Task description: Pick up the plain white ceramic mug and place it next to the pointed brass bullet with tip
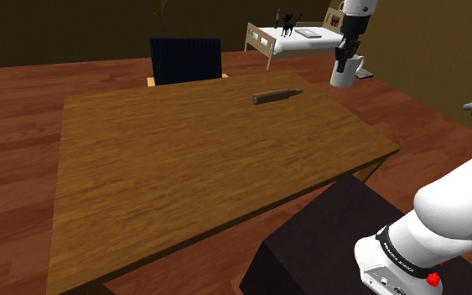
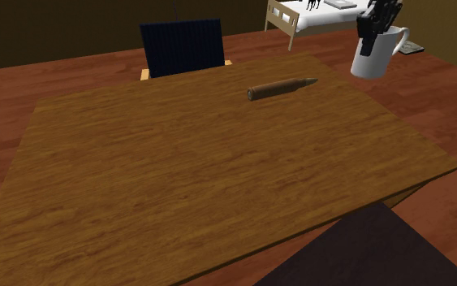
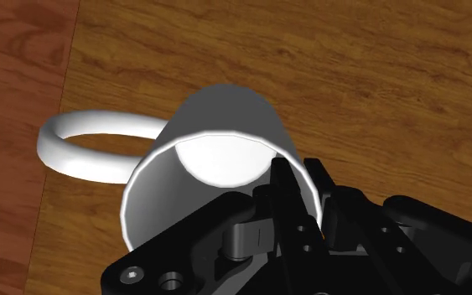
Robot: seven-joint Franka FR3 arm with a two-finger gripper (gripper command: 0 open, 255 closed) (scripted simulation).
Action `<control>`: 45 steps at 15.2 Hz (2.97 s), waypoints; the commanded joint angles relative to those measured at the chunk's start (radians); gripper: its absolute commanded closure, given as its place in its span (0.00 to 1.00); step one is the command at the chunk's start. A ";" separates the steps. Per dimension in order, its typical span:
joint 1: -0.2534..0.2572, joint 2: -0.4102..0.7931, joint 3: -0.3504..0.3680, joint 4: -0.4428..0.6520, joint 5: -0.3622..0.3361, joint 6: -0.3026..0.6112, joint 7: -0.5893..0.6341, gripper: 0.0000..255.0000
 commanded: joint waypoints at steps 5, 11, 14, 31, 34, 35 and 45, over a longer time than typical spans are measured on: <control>-0.011 0.026 -0.010 -0.037 -0.004 0.065 -0.015 1.00; -0.012 0.040 -0.011 -0.100 -0.006 0.142 -0.007 1.00; -0.012 0.050 -0.011 -0.129 -0.007 0.180 -0.004 1.00; -0.014 0.140 -0.013 -0.253 -0.017 0.393 0.019 1.00; -0.014 0.140 -0.013 -0.253 -0.017 0.393 0.019 1.00; -0.014 0.140 -0.013 -0.253 -0.017 0.393 0.019 1.00; -0.012 0.128 -0.012 -0.232 -0.015 0.361 0.018 0.00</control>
